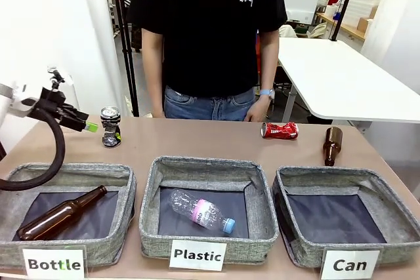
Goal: Sort the can waste into the basket.
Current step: Pick up the can waste from the table and place it in the right Fabric basket.
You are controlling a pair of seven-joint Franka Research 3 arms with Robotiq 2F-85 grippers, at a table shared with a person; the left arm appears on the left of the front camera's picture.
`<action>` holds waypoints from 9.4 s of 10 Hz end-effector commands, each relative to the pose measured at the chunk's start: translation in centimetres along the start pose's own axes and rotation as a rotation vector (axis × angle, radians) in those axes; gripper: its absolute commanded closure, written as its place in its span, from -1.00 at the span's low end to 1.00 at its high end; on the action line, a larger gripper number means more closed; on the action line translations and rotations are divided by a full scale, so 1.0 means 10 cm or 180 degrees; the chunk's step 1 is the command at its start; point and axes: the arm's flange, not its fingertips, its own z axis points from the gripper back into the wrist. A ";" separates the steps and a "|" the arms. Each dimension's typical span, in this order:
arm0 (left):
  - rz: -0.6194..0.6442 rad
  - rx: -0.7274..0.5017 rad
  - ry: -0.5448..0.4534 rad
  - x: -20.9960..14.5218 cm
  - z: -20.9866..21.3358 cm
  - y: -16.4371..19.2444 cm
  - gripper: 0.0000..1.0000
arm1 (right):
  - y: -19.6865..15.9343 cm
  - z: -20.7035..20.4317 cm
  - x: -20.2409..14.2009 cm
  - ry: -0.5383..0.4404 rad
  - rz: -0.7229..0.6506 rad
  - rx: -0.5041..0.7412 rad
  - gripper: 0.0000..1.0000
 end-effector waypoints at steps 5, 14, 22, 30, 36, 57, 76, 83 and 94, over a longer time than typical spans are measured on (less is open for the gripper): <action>-0.0040 -0.0082 0.0197 0.02 -0.43 0.24 -1.00 | 0.00 0.00 0.02 -0.0043 0.0081 0.0068 -1.00; -0.0162 -0.0464 -0.0050 0.04 -0.80 0.33 -1.00 | 0.00 0.00 0.02 -0.0043 0.0081 0.0068 -1.00; -0.0281 -0.0739 -0.0345 -0.02 -0.88 0.33 0.03 | 0.00 0.00 0.02 -0.0043 0.0081 0.0068 -1.00; -0.0292 -0.0769 -0.0492 0.00 -0.81 0.31 1.00 | 0.00 0.00 0.02 -0.0043 0.0081 0.0068 -1.00; -0.0166 -0.1212 -0.0471 0.09 0.68 -0.36 1.00 | 0.00 0.00 0.02 -0.0043 0.0081 0.0068 -1.00; -0.0434 -0.1309 -0.0877 -0.49 3.17 -0.46 1.00 | 0.00 0.00 0.02 -0.0043 0.0081 0.0068 -1.00; -0.0600 -0.2673 -0.0287 0.91 1.16 -1.69 1.00 | 0.00 0.00 0.02 -0.0043 0.0081 0.0068 -1.00; -0.1488 -0.2230 -0.0316 2.57 -0.86 -3.67 1.00 | 0.25 0.40 0.11 -0.0328 0.0276 -0.0020 -1.00; -0.2580 -0.2227 0.0140 3.17 -3.42 -5.35 1.00 | -0.01 1.92 -0.04 -0.0174 0.0377 -0.0183 -1.00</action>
